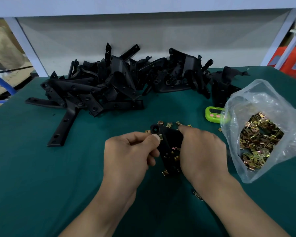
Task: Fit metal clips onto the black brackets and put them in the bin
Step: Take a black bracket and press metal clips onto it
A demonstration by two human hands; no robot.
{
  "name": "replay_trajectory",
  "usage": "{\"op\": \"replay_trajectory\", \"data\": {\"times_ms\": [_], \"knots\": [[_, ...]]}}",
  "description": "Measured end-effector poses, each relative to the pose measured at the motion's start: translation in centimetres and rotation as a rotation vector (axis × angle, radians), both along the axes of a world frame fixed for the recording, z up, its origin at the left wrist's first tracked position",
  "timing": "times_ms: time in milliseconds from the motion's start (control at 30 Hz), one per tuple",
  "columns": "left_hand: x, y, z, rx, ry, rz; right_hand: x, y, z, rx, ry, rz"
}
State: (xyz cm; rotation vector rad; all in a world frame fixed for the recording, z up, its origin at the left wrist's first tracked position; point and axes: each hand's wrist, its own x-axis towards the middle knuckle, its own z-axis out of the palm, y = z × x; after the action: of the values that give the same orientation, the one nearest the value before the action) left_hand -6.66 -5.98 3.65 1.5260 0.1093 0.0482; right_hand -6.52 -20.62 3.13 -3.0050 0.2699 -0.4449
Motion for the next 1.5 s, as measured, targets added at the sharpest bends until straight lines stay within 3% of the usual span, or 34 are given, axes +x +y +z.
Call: {"op": "replay_trajectory", "data": {"times_ms": [233, 367, 467, 667, 867, 1067, 1167, 1267, 1500], "knots": [[0.2, -0.5, -0.2, -0.032, 0.037, 0.039, -0.8, 1.2, 0.3, 0.106, 0.077, 0.015], [1.0, 0.5, -0.6, 0.157, -0.08, 0.187, -1.2, 1.8, -0.2, 0.188, -0.082, 0.209], [1.5, 1.5, -1.2, 0.295, -0.149, 0.245, -1.2, 1.0, -0.7, 0.25, -0.075, 0.285], [1.1, 0.9, -1.6, 0.513, -0.157, 0.16, -0.6, 0.3, -1.7, 0.479, -0.028, 0.301], [1.1, 0.2, -1.3, 0.576, -0.233, 0.16, -0.3, 0.4, -2.6, 0.462, -0.063, 0.267], [2.0, 0.9, -2.5, 0.381, -0.216, 0.093, 0.5, -0.8, -2.5, 0.66, -0.075, 0.079], [2.5, 1.2, -3.2, 0.666, -0.218, -0.029, 1.2, -1.9, -2.5, 0.763, -0.065, -0.001], [2.6, 0.5, -3.7, 0.964, -0.381, -0.201, 1.3, -2.3, -2.7, 0.739, -0.081, -0.028], [2.8, 0.7, -3.3, 0.907, -0.274, -0.172, 1.4, -2.3, -3.3, 0.708, -0.06, 0.061]]}}
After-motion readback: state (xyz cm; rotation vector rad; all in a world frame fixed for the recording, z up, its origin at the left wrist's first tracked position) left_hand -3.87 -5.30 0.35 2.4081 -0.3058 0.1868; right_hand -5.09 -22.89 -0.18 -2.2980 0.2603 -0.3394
